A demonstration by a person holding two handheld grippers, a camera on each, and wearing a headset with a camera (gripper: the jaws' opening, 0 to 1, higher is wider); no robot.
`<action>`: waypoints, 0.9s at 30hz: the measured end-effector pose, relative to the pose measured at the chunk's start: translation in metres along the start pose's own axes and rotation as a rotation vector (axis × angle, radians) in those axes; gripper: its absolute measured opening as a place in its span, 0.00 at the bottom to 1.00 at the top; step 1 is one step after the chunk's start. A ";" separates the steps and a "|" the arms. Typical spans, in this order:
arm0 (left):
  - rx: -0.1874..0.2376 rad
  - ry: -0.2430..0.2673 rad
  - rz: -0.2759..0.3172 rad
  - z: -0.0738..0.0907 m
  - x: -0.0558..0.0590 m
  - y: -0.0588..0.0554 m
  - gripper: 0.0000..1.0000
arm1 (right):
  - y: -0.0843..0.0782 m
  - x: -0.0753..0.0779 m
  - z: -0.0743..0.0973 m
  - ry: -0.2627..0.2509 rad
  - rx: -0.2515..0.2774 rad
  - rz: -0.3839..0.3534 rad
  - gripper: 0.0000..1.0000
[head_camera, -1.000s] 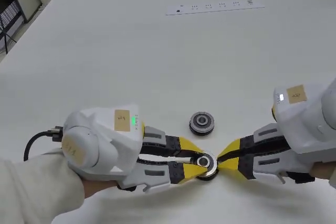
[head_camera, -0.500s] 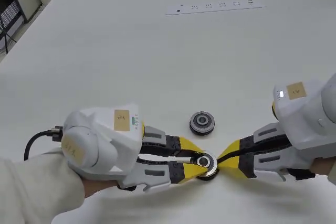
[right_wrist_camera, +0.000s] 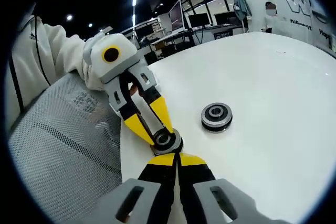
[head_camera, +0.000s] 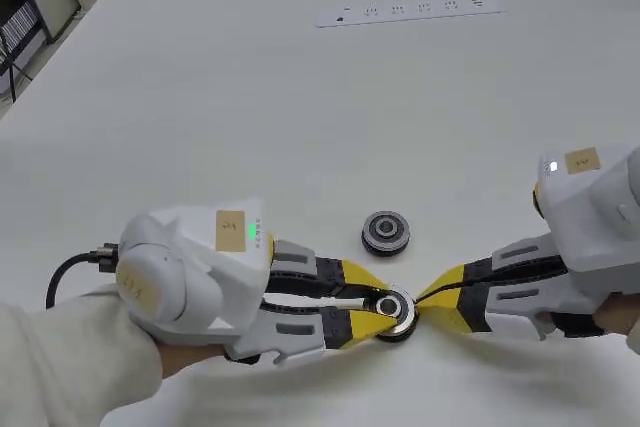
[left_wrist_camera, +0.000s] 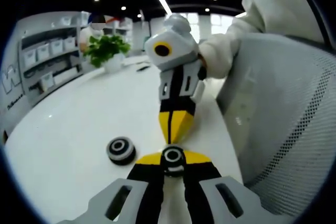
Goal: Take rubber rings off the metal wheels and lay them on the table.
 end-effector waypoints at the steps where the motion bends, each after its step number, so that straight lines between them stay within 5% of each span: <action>1: 0.000 0.000 0.000 0.000 0.000 0.000 0.14 | 0.001 0.000 0.001 0.008 0.020 -0.028 0.00; 8: 0.001 0.001 -0.002 0.001 0.000 0.000 0.14 | -0.001 -0.001 0.002 0.038 0.090 -0.156 0.00; 27: 0.002 -0.003 -0.012 -0.001 0.001 0.002 0.14 | 0.008 -0.009 0.000 0.081 0.143 -0.207 0.00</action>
Point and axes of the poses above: the centre of the closed fingertips' face, and the gripper's own axes: z roughly backward along the fingers, x roughly to its right, y roughly out of its top, the point moved 4 cm from there along z, roughly backward along the fingers, and after that the axes turned 11 degrees about y, right-handed, at the moved point
